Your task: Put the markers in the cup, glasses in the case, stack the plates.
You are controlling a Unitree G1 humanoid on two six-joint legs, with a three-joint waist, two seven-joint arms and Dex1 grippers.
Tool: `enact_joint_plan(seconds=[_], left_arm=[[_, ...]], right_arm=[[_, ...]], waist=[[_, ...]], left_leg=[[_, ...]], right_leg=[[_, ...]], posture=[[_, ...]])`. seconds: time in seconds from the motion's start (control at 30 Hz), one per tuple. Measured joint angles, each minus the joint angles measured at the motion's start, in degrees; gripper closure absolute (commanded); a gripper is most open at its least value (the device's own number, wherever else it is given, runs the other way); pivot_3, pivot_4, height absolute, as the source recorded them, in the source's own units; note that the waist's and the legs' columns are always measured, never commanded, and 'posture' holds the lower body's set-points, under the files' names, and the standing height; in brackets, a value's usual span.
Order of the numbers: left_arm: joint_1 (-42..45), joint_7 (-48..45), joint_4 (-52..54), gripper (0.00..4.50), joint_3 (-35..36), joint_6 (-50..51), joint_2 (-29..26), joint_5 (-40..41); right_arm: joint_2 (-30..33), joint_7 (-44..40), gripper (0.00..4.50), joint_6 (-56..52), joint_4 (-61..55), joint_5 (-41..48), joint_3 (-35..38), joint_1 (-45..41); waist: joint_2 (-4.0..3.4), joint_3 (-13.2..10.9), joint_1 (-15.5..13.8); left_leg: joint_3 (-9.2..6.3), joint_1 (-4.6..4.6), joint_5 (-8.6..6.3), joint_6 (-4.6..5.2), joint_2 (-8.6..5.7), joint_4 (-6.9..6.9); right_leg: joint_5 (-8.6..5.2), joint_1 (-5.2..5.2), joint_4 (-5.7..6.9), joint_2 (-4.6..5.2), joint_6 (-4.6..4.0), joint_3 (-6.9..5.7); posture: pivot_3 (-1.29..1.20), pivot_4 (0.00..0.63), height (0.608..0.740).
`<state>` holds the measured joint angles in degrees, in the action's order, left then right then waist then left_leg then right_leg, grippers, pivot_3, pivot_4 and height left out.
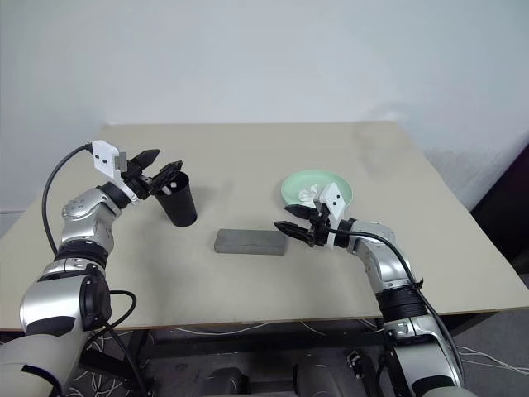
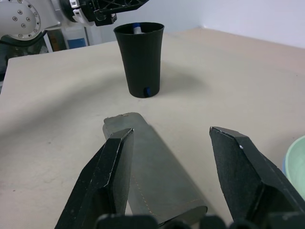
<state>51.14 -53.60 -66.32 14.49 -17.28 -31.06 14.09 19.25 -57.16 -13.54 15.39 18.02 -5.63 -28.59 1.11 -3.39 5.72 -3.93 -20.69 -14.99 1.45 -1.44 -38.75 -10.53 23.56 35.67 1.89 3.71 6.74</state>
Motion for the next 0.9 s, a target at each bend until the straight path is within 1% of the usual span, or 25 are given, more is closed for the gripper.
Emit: enact_joint_plan(seconds=[0.27, 0.9], left_arm=[[0.0, 0.1, 1.8, 1.03, 1.7, -0.4, 0.0, 1.2], [0.0, 0.1, 2.0, 1.03, 1.8, -0.4, 0.1, 1.5]], right_arm=[[0.1, -0.5, 1.75, 0.0, 0.0, 0.0, 0.0, 0.1], [0.1, -0.6, 1.75, 0.0, 0.0, 0.0, 0.0, 0.1]], waist=[[0.00, 0.0, 0.0], [0.00, 0.0, 0.0]], left_leg=[[0.00, 0.00, 0.00, 0.00, 0.00, 0.00], [0.00, 0.00, 0.00, 0.00, 0.00, 0.00]], right_leg=[[0.00, 0.00, -0.01, 0.00, 0.00, 0.00], [0.00, 0.00, -0.01, 0.00, 0.00, 0.00]], posture=[[0.00, 0.000, 0.737], [0.00, 0.000, 0.737]])
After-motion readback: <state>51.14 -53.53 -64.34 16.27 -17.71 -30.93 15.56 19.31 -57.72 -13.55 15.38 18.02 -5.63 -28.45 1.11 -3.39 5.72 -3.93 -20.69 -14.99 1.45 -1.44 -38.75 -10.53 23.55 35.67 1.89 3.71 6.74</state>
